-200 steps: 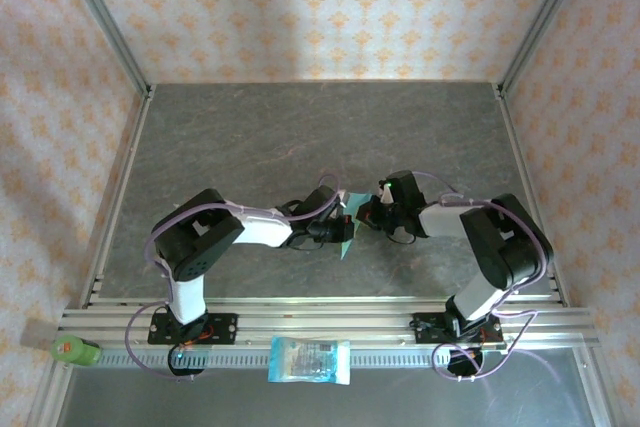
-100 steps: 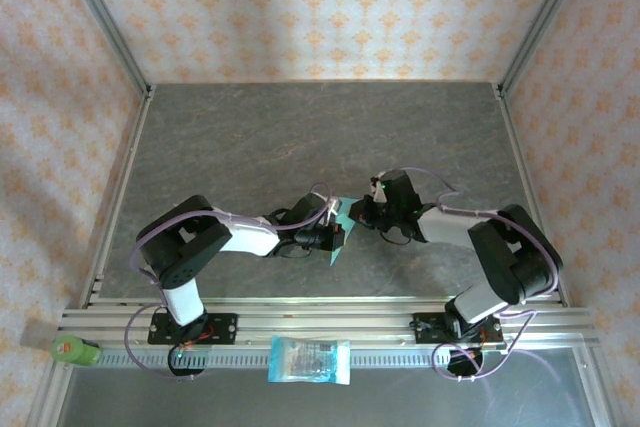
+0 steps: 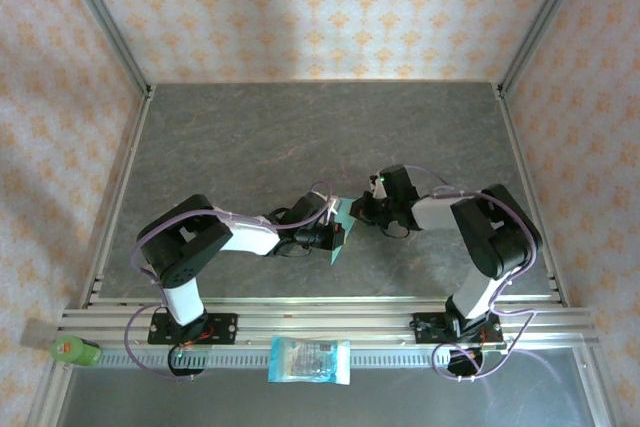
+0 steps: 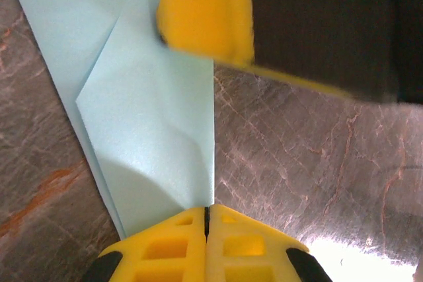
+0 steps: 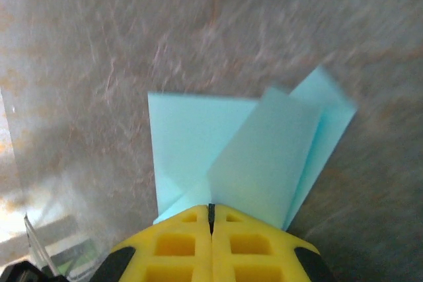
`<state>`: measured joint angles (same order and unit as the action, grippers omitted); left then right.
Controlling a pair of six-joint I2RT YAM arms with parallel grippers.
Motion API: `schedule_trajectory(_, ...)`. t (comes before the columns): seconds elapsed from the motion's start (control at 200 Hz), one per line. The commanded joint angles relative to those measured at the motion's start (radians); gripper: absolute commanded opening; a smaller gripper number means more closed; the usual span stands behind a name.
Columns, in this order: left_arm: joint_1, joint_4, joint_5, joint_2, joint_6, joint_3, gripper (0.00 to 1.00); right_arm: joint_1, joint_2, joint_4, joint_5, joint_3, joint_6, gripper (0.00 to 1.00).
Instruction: Fold a paper plane with a square sheet of paper (pick it up from the middle)
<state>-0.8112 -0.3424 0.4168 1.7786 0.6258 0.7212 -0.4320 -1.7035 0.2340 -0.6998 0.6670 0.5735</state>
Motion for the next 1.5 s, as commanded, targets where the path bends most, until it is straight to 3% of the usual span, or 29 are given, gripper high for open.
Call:
schedule_trajectory(0.0, 0.005, 0.230, -0.046, 0.089, -0.033, -0.054, 0.00, 0.053, -0.034, -0.015, 0.066, 0.033, -0.041, 0.00)
schedule_trajectory(0.706, 0.006, 0.218, -0.032, 0.088, -0.041, -0.069, 0.00, 0.189, -0.130, -0.056, 0.057, 0.148, -0.075, 0.00)
schedule_trajectory(0.991, 0.005, 0.223, -0.025, 0.069, -0.046, -0.071, 0.00, 0.201, 0.005, -0.059, 0.044, 0.141, -0.082, 0.01)
schedule_trajectory(1.206, 0.005, 0.232, -0.028, 0.053, -0.048, -0.057, 0.00, 0.144, 0.039, 0.008, -0.109, 0.073, -0.056, 0.03)
schedule_trajectory(1.346, 0.006, 0.244, -0.025, 0.042, -0.038, -0.039, 0.00, 0.066, 0.004, -0.002, -0.095, 0.050, -0.064, 0.02)
schedule_trajectory(1.496, 0.006, 0.258, -0.024, 0.018, -0.034, -0.015, 0.00, 0.056, -0.024, 0.014, -0.052, 0.002, -0.049, 0.00)
